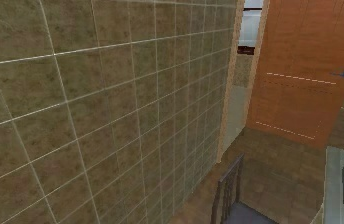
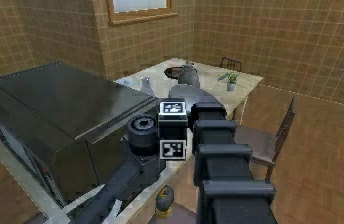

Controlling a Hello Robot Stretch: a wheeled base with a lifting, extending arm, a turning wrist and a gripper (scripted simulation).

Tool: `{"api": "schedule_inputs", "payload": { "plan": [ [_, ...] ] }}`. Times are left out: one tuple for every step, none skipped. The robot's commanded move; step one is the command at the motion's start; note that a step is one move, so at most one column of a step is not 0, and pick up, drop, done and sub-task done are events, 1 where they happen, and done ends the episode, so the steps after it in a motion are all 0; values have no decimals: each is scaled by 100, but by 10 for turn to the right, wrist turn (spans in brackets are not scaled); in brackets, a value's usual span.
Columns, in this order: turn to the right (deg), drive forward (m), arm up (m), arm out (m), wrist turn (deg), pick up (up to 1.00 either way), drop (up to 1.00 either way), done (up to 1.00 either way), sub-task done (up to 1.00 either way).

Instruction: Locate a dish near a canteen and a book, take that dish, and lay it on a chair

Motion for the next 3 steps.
{"api": "schedule_inputs", "payload": {
  "plan": [
    [0,0,0,-10,0,0,0,0,0],
    [0,0,0,22,0,0,0,0,0],
    [0,0,0,0,450,0,0,0,0]
  ]
}}
